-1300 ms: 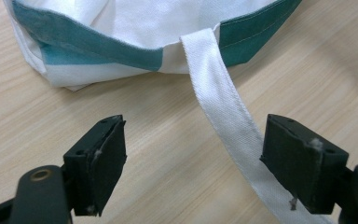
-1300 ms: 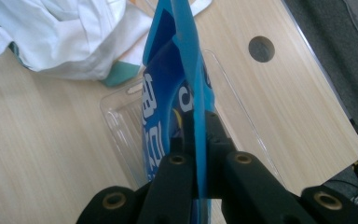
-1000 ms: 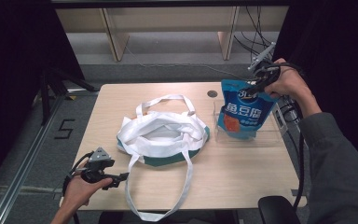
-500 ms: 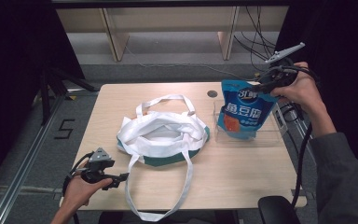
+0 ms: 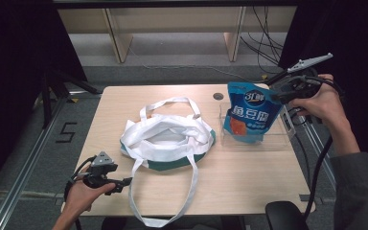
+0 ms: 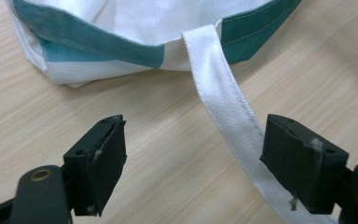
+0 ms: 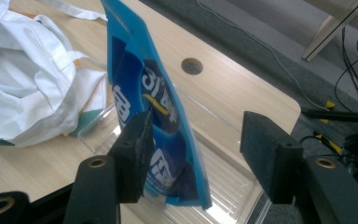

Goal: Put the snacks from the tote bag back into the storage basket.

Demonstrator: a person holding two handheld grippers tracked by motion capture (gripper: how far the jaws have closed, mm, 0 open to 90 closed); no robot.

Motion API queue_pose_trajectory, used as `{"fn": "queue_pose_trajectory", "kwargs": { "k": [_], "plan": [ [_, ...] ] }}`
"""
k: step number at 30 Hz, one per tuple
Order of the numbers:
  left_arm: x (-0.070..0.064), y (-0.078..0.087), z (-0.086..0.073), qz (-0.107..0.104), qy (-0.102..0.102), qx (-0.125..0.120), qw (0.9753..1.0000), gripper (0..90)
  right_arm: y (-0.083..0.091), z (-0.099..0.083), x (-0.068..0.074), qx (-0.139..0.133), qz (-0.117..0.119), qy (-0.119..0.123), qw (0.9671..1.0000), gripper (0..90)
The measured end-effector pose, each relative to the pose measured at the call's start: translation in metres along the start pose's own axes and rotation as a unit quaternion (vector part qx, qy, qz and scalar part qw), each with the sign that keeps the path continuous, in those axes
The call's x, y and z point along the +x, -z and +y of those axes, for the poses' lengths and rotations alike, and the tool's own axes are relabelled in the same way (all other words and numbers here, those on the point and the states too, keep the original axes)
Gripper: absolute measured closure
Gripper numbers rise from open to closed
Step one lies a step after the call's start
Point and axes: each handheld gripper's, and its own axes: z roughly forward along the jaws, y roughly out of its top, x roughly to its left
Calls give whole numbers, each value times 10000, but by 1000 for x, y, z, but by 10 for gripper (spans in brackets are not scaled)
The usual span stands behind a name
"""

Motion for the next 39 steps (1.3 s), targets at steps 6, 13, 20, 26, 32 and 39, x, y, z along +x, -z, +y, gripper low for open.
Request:
{"fn": "queue_pose_trajectory", "kwargs": {
  "k": [6, 13, 20, 26, 32, 39],
  "plan": [
    [-1, -1, -1, -2, 75, -57, 10000, 210, 0, -21, -1, -100, -50, -218, 9997, 430],
    [0, -1, 0, 39, 34, -15, 10000, 210, 7, -37, -5, -6, -128, -299, 9995, 427],
    [0, -1, -1, 6, -9, -8, 10000, 210, -5, -63, -2, 91, -19, -443, 9990, 445],
    [0, -1, 0, 8, 14, 10, 10000, 210, -18, -76, 3, 131, 180, -679, 9974, 598],
    [0, -1, -1, -3, -11, 1, 10000, 210, -24, -81, 6, 124, 364, -558, 9977, 900],
    [0, -1, -1, -4, -12, 12, 10000, 210, -36, -78, 3, 87, 359, -422, 9984, 900]
  ]
}}
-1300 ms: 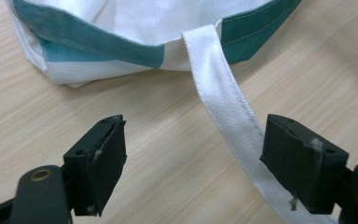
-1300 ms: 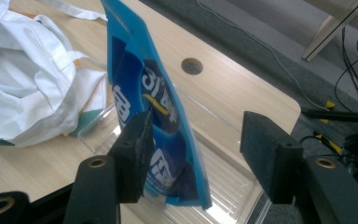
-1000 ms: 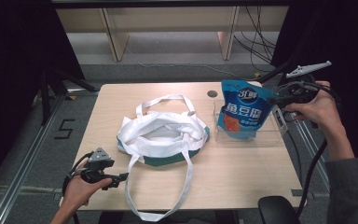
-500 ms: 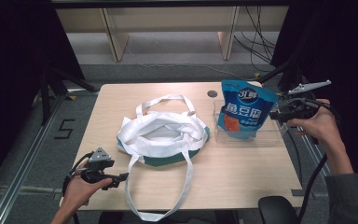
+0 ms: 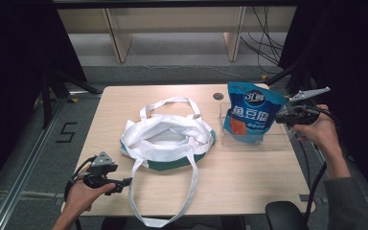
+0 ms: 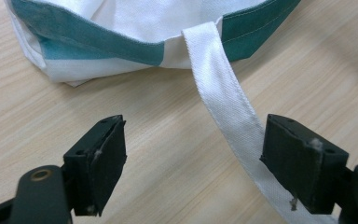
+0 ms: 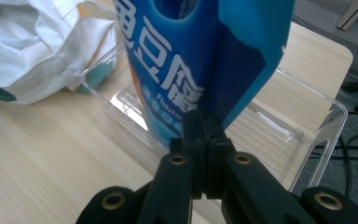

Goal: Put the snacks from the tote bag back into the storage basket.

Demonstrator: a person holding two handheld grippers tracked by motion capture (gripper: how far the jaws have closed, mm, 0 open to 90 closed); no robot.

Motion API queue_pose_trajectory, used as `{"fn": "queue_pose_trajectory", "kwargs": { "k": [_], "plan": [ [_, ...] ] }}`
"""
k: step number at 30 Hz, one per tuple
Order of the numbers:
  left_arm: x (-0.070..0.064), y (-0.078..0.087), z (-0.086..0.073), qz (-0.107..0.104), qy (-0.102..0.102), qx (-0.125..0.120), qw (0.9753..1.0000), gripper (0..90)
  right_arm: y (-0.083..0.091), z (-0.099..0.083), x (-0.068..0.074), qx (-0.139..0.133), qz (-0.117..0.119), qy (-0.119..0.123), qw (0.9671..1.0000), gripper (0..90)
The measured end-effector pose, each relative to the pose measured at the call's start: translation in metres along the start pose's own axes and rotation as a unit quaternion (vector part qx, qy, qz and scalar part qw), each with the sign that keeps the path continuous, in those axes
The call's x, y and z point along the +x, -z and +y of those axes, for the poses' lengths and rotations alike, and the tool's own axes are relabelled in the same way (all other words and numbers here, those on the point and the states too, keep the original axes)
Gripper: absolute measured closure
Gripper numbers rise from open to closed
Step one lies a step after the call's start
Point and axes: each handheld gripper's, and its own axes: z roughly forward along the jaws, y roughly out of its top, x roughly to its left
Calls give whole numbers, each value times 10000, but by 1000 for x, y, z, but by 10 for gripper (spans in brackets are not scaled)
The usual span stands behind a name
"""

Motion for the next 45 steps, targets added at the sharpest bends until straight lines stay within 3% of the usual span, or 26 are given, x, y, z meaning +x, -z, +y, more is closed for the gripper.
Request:
{"fn": "queue_pose_trajectory", "kwargs": {
  "k": [2, 6, 7, 9, 13, 15, 16, 17, 21, 22, 23, 24, 25, 32, 33, 36, 39, 40, 42, 43, 45],
  "plan": [
    [0, 0, 0, 4, 14, -13, 10000, 210, -4, 3, 0, -40, -11, -165, 9999, 900],
    [0, 0, 0, -4, 2, -3, 10000, 210, -7, 5, -3, -18, -59, -11, 10000, 900],
    [0, 0, 0, 1, 9, -10, 10000, 210, -8, 6, -4, 15, -50, -144, 9999, 900],
    [0, 0, 0, 1, 7, -8, 10000, 210, -11, 5, -7, -94, -111, -26, 9999, 900],
    [0, -1, 0, 46, 15, -1, 10000, 210, -11, 5, -9, -6, -77, -56, 10000, 900],
    [0, -1, 0, 45, 22, 4, 10000, 210, -12, 5, -9, -25, -100, -197, 9998, 900],
    [0, -1, 0, 41, 2, 11, 10000, 210, -12, 5, -11, -44, -126, -70, 9999, 900],
    [0, -1, 0, 44, 2, 15, 10000, 210, -12, 5, -13, -41, -106, -198, 9997, 900],
    [0, -1, 0, 44, 3, 16, 10000, 210, -14, 5, -19, -84, -167, -78, 9998, 900],
    [0, -1, 0, 43, 0, 16, 10000, 210, -12, 7, -18, 68, -145, -268, 9995, 900],
    [0, -1, 0, 55, 12, 33, 10000, 210, -12, 7, -19, 72, -130, -278, 9995, 900],
    [0, -1, 0, 51, 12, 26, 10000, 210, -14, 6, -22, -57, -193, -143, 9997, 900],
    [0, -1, 0, 52, 8, 28, 10000, 210, -15, 7, -24, -13, -198, -106, 9997, 900],
    [0, 0, 0, 11, 21, -14, 10000, 210, -16, 8, -25, -83, -209, -128, 9997, 898],
    [1, 0, 0, 8, -7, -3, 10000, 210, -14, 8, -23, 39, -188, -229, 9996, 886],
    [1, 0, 0, 16, 16, 11, 10000, 210, -11, 3, -14, -51, -125, -255, 9996, 871],
    [0, -1, 0, 43, 86, -21, 10000, 210, -9, 1, -2, -206, 46, 71, 9998, 847],
    [0, 0, 0, 8, 11, 2, 10000, 210, -8, 1, 0, -222, 70, 87, 9997, 841],
    [0, 1, 1, 20, -21, -11, 10000, 210, -6, 2, 10, -128, 89, -16, 9999, 821],
    [0, 1, 1, 27, -38, -9, 10000, 211, -9, 2, 21, -225, 119, -74, 9996, 800],
    [0, 1, 0, 5, 59, -41, 10000, 210, -11, 2, 24, -243, 159, -92, 9995, 793]
  ]
}}
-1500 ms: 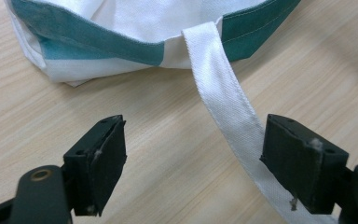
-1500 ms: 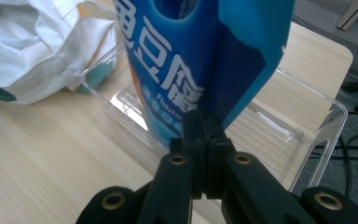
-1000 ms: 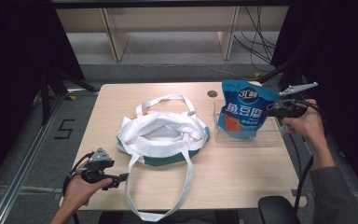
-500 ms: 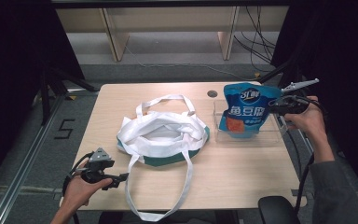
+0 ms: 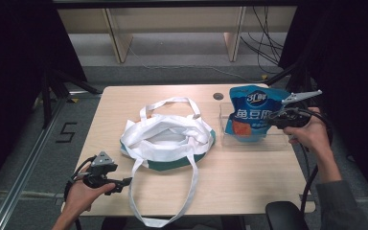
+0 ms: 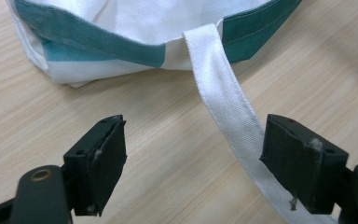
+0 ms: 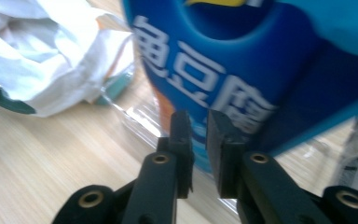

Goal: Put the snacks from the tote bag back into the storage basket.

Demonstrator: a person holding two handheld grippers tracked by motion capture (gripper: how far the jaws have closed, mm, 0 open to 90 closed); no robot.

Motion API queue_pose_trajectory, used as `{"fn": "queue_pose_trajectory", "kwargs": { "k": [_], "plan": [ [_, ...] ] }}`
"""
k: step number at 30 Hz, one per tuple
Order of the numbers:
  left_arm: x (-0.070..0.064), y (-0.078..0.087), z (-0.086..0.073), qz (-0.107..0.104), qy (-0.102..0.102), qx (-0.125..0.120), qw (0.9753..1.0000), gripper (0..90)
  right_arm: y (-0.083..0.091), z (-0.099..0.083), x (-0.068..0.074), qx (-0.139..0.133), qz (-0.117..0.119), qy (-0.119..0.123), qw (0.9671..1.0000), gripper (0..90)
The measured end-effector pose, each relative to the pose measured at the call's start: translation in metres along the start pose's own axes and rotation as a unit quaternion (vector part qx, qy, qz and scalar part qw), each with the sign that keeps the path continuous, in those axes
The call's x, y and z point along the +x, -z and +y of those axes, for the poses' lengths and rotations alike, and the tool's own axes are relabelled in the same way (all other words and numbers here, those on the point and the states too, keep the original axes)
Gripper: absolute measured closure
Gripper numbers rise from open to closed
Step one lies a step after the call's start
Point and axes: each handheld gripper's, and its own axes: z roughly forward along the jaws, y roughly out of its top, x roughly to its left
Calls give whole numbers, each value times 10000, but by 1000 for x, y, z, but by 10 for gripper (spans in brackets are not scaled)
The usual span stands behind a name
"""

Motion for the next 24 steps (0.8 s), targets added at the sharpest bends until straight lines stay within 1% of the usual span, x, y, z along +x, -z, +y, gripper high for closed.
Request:
{"fn": "queue_pose_trajectory", "kwargs": {
  "k": [1, 2, 3, 5, 7, 8, 9, 10, 11, 13, 14, 15, 16, 17, 18, 19, 20, 21, 22, 23, 24],
  "plan": [
    [0, 1, 0, 3, -7, 35, 10000, 210, -3, -1, 5, 11, 72, 87, 9999, 786],
    [1, 1, 0, 62, -100, 42, 9999, 211, -7, -2, 15, -3, 175, 67, 9998, 768],
    [1, 1, 0, 62, -100, 42, 9999, 210, -7, -2, 15, -3, 175, 67, 9998, 768],
    [1, 1, 0, 30, -82, 31, 10000, 210, -12, -3, 24, -76, 310, 24, 9995, 753],
    [0, 1, 0, 35, -31, -45, 10000, 210, -17, -2, 32, -111, 374, 153, 9991, 729],
    [0, 2, 0, 38, -51, 12, 10000, 210, -20, -1, 37, -141, 423, 130, 9989, 719],
    [1, 1, 1, 25, -94, -29, 9999, 210, -21, 0, 40, -64, 496, 197, 9986, 713],
    [0, 2, 1, 55, -100, 5, 9999, 210, -23, 1, 44, -57, 556, 236, 9982, 700],
    [1, 1, 0, 24, -93, -20, 10000, 211, -28, 4, 53, -24, 674, 278, 9973, 686],
    [1, 1, 0, 25, -89, -39, 9999, 210, -36, 5, 58, -150, 742, 386, 9964, 670],
    [0, 1, 0, -5, -8, -11, 10000, 210, -36, 5, 58, -150, 742, 386, 9964, 670],
    [0, 1, 0, 1, -5, -31, 10000, 211, -41, 7, 65, 9, 810, 379, 9960, 660],
    [1, 1, 0, 7, -84, -17, 10000, 210, -45, 7, 67, 14, 841, 406, 9956, 656],
    [0, 1, 0, 17, -92, -71, 9999, 210, -48, 8, 70, 30, 859, 428, 9954, 647],
    [0, 1, 0, 17, -92, -71, 9999, 210, -48, 8, 70, 30, 859, 428, 9954, 647],
    [0, 1, 0, 24, -38, -58, 10000, 210, -51, 8, 72, -20, 885, 459, 9950, 636],
    [0, 1, 1, 50, -52, -25, 10000, 211, -54, 9, 76, 54, 914, 504, 9945, 601],
    [-1, 1, 0, 54, -45, -85, 9999, 211, -54, 9, 76, 54, 914, 504, 9945, 601],
    [0, 1, 1, -1, -42, -60, 10000, 210, -54, 9, 77, 97, 939, 517, 9942, 585],
    [0, 2, 1, -12, -82, -12, 10000, 210, -55, 9, 80, 34, 981, 563, 9936, 581],
    [-1, 2, 1, -9, -64, -31, 10000, 211, -57, 7, 83, 53, 1051, 541, 9930, 570]
  ]
}}
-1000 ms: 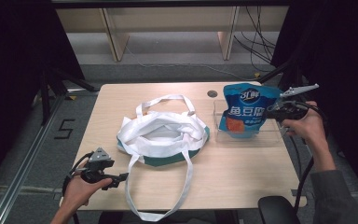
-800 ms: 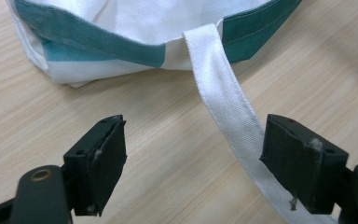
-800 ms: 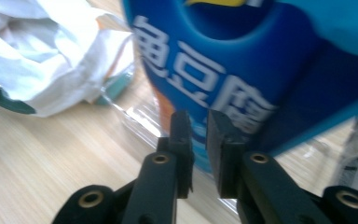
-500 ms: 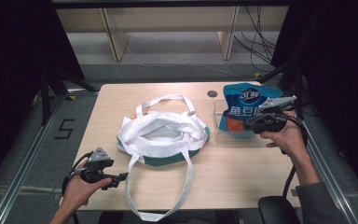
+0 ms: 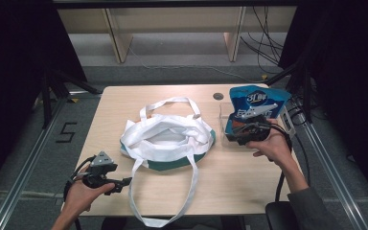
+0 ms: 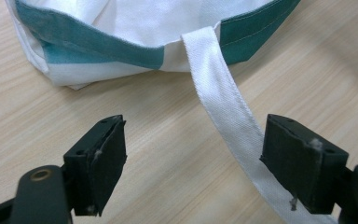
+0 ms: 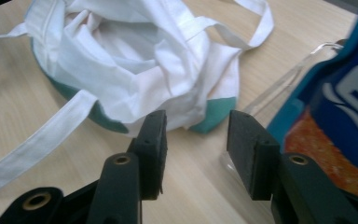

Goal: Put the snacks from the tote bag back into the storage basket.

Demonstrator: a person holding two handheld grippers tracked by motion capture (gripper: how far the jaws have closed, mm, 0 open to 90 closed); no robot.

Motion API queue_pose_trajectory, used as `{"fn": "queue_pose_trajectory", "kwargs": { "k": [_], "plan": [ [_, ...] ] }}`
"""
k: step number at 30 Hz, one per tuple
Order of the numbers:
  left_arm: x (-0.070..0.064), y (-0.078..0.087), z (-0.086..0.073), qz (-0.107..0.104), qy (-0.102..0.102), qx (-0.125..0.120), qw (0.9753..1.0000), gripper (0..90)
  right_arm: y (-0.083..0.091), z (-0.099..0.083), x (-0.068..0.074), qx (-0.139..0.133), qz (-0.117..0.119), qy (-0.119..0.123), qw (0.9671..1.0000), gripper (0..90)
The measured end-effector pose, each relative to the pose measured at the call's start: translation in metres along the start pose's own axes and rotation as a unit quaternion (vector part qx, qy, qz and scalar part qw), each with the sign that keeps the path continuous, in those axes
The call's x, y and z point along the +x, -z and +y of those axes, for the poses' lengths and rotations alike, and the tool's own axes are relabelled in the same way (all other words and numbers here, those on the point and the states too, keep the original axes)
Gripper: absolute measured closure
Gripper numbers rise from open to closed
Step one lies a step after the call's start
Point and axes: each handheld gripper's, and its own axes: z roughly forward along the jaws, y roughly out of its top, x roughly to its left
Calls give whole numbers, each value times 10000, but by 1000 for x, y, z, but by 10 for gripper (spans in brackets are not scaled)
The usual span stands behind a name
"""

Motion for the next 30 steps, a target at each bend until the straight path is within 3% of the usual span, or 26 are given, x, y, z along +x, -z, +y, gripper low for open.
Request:
{"fn": "queue_pose_trajectory", "kwargs": {
  "k": [1, 2, 3, 4, 11, 13, 14, 15, 17, 18, 19, 20, 21, 22, 25, 26, 29, 30],
  "plan": [
    [0, 0, 0, -1, -13, 3, 10000, 211, -4, -1, 2, -80, -39, 19, 10000, 563],
    [0, 0, 0, 28, -9, -51, 10000, 210, -4, -2, 2, 26, 9, 80, 10000, 558],
    [0, 0, 0, 27, -15, -34, 10000, 210, -8, -4, 5, -98, -18, 44, 9999, 552],
    [0, 0, 0, 27, -13, -22, 10000, 210, -8, -4, 6, 62, 56, 105, 9999, 548],
    [0, 1, 0, 33, -21, -29, 10000, 210, -23, -8, 16, 12, 161, 217, 9996, 523],
    [0, 0, 0, 33, 19, -38, 10000, 210, -22, -7, 17, 131, 151, 274, 9994, 516],
    [0, 0, -1, 26, 52, -55, 10000, 211, -25, -9, 19, -12, 140, 238, 9996, 507],
    [1, 2, 0, -1, -51, 25, 10000, 211, -24, -9, 20, 2, 123, 273, 9996, 498],
    [1, 2, 0, 7, -45, 19, 10000, 210, -23, -10, 21, 152, 183, 253, 9994, 483],
    [0, 1, 0, 37, 17, -37, 10000, 210, -26, -12, 22, -38, 163, 241, 9996, 477],
    [0, 1, 0, 17, 13, -27, 10000, 210, -24, -12, 22, 110, 155, 244, 9995, 473],
    [1, 2, 0, 7, -63, 45, 10000, 210, -27, -14, 24, -47, 103, 201, 9997, 472],
    [0, 2, 0, 13, -11, 23, 10000, 210, -24, -14, 24, 118, 145, 234, 9996, 470],
    [0, 2, 0, 6, -16, 12, 10000, 211, -27, -16, 25, -51, 106, 182, 9998, 466],
    [0, 2, 0, 0, -10, 26, 10000, 210, -25, -20, 25, 110, 115, 148, 9998, 465],
    [0, 2, 0, 0, 5, 22, 10000, 210, -26, -23, 24, 14, 79, 200, 9998, 463],
    [0, 3, 0, 12, -33, 16, 10000, 210, -29, -30, 26, -28, 101, 61, 9999, 456],
    [0, 3, 0, 37, -9, -19, 10000, 211, -26, -31, 26, 144, 104, 32, 9998, 452]
  ]
}}
